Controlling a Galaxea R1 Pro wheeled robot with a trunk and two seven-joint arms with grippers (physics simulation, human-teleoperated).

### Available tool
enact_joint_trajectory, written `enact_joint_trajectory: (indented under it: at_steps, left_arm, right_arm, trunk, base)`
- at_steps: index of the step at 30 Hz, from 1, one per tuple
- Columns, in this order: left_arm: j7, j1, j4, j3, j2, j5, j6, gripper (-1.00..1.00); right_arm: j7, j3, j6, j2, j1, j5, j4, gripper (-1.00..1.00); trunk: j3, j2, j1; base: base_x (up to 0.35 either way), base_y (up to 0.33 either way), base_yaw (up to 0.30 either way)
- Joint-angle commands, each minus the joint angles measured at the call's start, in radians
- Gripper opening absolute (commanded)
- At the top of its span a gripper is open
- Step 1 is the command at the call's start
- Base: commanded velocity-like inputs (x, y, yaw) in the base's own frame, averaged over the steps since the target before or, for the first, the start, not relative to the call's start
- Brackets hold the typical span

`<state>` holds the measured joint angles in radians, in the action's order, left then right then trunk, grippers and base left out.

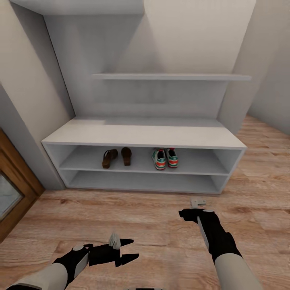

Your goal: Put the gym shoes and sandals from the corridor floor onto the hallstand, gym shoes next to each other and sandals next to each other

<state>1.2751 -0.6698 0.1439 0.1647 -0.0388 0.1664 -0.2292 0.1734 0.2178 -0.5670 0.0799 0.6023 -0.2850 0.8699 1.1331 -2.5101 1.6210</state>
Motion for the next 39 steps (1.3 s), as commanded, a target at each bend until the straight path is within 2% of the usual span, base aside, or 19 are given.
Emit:
enact_joint_trajectory:
  at_steps: [1, 9, 35, 39]
  left_arm:
    - [0.0, -0.001, 0.0, 0.009, -0.001, 0.008, -0.006, 1.0]
    - [0.0, -0.001, 0.0, 0.009, -0.001, 0.008, -0.006, 1.0]
    - [0.0, -0.001, 0.0, 0.007, -0.004, 0.008, -0.006, 1.0]
    - [0.0, -0.001, 0.0, 0.007, -0.004, 0.008, -0.006, 1.0]
  right_arm:
    - [0.01, 0.005, -0.004, 0.001, 0.001, 0.031, 0.001, 1.0]
    - [0.012, 0.005, -0.004, 0.001, 0.001, 0.049, 0.001, 1.0]
    - [0.013, 0.006, -0.004, 0.0, 0.001, 0.05, -0.001, 1.0]
    - [0.014, 0.006, -0.004, 0.001, 0.001, 0.051, -0.001, 1.0]
  trunk:
    - [0.001, 0.0, -0.001]
    - [0.001, 0.0, -0.001]
    - [0.001, 0.0, -0.001]
    - [-0.015, 0.001, -0.003]
  base:
    - [-0.3, 0.0, 0.0]
    - [-0.105, 0.0, 0.0]
    - [-0.002, 0.0, 0.0]
    - [0.0, 0.0, 0.0]
